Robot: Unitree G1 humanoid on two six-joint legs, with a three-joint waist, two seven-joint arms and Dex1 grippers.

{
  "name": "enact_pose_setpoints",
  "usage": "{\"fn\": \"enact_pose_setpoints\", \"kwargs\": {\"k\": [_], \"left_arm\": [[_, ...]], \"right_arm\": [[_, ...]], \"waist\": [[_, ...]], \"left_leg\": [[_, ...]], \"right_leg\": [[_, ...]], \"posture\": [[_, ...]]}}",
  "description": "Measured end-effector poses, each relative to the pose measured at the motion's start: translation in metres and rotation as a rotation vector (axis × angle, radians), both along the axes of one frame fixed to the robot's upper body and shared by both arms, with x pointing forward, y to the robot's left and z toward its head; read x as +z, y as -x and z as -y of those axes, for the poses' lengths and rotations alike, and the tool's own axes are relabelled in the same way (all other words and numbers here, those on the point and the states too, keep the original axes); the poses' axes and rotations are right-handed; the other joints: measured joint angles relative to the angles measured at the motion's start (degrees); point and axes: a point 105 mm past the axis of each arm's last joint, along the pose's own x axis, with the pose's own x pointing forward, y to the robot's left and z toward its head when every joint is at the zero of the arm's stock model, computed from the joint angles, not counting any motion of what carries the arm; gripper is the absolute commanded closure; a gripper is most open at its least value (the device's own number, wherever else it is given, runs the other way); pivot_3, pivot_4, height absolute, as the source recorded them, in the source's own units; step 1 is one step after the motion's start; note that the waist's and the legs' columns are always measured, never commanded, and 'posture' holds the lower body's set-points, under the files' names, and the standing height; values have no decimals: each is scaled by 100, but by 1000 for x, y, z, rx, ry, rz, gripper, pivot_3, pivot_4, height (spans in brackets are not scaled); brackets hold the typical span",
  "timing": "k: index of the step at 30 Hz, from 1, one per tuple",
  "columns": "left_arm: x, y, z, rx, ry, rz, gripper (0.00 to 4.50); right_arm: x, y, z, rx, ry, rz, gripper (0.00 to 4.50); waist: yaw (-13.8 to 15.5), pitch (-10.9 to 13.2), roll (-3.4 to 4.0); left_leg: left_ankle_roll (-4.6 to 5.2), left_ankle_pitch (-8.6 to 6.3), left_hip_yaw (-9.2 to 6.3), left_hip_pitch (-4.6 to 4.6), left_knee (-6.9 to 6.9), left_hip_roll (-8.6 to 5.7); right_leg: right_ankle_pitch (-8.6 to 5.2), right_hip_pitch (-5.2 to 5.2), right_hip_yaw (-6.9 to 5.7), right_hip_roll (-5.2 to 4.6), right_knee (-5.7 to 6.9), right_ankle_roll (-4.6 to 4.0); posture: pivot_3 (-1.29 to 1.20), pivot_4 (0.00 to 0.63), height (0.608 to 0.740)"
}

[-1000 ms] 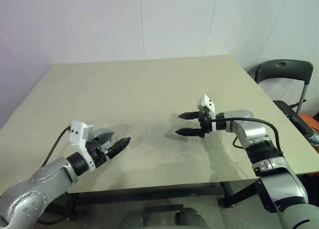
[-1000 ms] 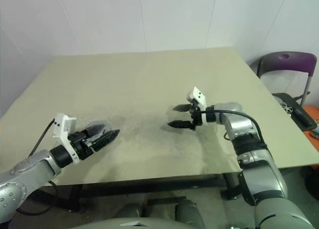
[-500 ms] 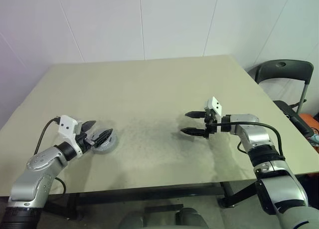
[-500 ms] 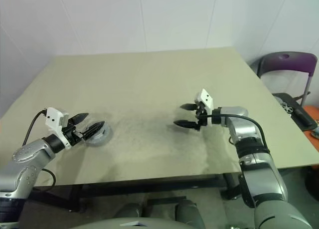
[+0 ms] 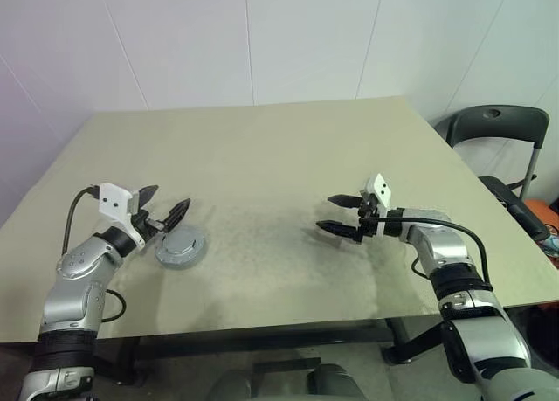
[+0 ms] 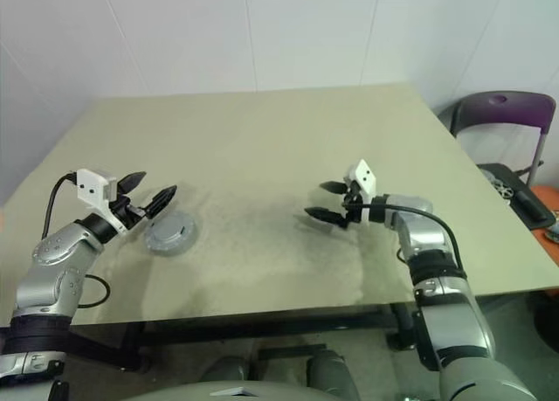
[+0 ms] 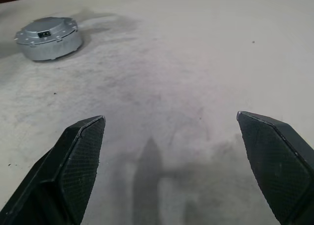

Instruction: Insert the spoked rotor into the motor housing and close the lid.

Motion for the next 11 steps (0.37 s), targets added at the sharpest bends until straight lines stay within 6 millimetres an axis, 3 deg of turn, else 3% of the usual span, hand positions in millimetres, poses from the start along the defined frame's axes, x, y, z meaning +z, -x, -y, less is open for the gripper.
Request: {"fn": "enact_pose_setpoints", "kwargs": {"k": [3,11], "left_arm": [[-2,0,3,-22,10,-15,36],[-10,1,8,-57,37,-68,36]], "right_arm": [[-8,5,1,-8,-6,-23,0],[-4,4,3,-27,-11,-1,0]], "waist": [[4,0,0],[-9,-1,0]], "left_leg": [[0,0,0,0,2,-1],[0,0,0,4,4,0]], "right_leg": [[0,0,0,-1,2,0],[0,1,0,1,9,1]], "posture": [[0,0,740],[0,0,740]]}}
